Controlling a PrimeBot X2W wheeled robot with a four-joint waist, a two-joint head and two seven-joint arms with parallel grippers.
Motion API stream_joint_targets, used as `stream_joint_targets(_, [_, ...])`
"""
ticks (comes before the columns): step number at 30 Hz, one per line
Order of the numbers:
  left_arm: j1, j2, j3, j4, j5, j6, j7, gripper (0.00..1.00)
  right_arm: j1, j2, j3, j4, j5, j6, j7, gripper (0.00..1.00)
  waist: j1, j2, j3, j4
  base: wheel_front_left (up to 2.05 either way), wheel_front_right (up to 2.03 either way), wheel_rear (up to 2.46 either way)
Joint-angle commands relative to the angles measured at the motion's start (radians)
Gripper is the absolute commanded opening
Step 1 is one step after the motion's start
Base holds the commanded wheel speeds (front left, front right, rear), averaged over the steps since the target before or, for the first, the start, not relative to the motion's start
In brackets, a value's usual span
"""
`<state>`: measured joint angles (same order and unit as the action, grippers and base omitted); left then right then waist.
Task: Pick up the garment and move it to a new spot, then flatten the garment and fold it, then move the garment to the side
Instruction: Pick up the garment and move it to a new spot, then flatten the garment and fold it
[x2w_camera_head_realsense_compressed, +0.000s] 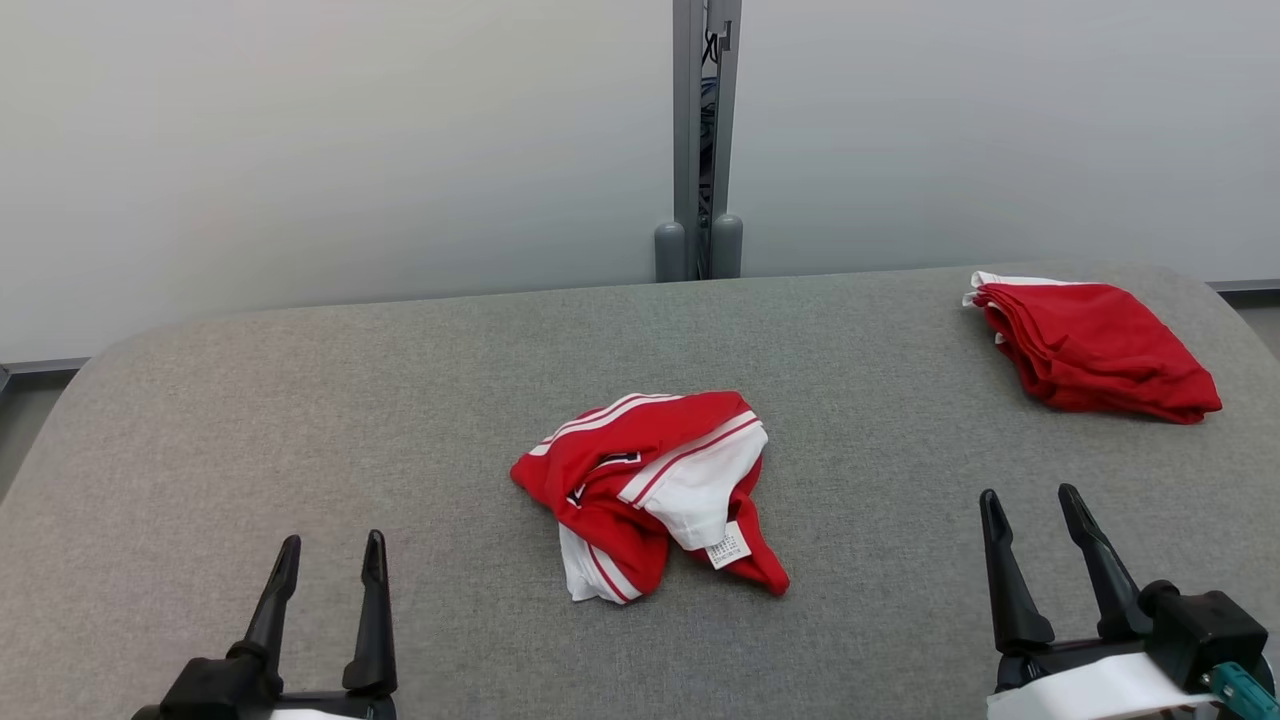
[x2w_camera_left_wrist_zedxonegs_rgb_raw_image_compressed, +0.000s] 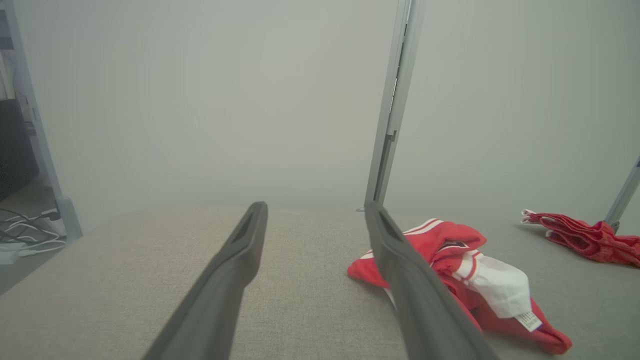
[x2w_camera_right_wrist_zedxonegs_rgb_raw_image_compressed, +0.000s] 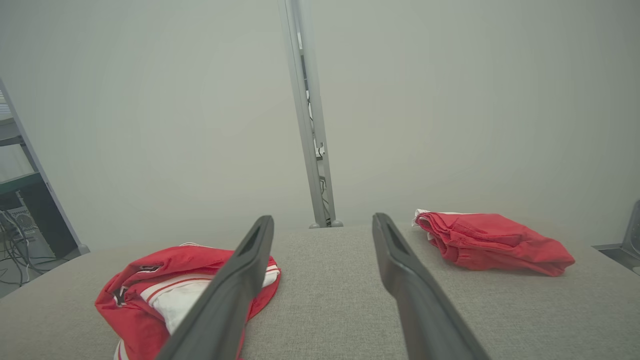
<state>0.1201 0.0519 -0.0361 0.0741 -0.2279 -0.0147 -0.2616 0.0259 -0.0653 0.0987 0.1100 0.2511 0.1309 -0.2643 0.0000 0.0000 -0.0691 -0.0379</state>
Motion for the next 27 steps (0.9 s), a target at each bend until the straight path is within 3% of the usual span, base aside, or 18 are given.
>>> stream_joint_targets(1, [0.011, 0.001, -0.003, -0.006, 0.009, 0.007, -0.004, 1.0, 0.009, -0.002, -0.007, -0.005, 0.007, 0.0, -0.001, 1.0, 0.0, 0.0, 0.001, 0.001, 0.0, 0.0, 0.0])
stream_joint_targets(27, [-0.042, 0.0, -0.07, 0.009, -0.015, 0.043, -0.004, 1.0, -0.007, -0.013, 0.029, -0.018, 0.01, 0.0, -0.001, 1.0, 0.0, 0.0, 0.009, -0.001, 0.0, 0.0, 0.0])
